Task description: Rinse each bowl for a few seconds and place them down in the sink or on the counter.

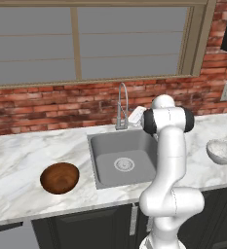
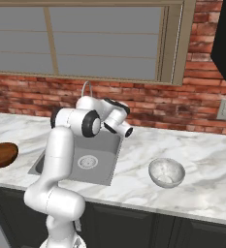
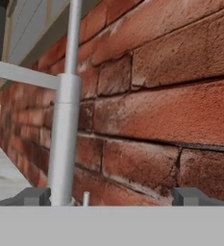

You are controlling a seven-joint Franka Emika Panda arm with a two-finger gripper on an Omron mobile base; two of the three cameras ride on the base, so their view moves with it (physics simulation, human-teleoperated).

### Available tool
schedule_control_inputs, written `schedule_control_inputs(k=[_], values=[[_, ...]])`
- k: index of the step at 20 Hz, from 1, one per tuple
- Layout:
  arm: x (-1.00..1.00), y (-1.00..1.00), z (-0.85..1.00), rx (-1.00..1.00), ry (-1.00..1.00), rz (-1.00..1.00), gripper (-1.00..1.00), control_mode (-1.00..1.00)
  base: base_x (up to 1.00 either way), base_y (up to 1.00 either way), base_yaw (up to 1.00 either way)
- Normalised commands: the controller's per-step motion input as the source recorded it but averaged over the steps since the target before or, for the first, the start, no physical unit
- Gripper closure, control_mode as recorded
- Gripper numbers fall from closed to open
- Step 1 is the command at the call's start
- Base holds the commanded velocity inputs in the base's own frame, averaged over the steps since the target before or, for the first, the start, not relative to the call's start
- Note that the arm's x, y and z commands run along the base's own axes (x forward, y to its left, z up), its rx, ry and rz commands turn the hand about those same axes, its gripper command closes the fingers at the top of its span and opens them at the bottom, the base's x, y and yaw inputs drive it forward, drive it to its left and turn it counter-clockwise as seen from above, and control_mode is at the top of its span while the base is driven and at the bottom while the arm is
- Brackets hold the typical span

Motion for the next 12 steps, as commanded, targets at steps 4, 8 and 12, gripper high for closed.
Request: schedule_control_inputs(k=[4,8,12], values=[[0.31,0.0,-0.18,0.01,0.0,0.0,-1.0,-1.0,0.0,0.0,0.0],[0.32,0.0,-0.17,0.01,0.0,0.0,-1.0,-1.0,0.0,0.0,0.0],[0.32,-0.01,-0.17,0.01,0.01,0.0,-1.0,-1.0,0.0,0.0,0.0]])
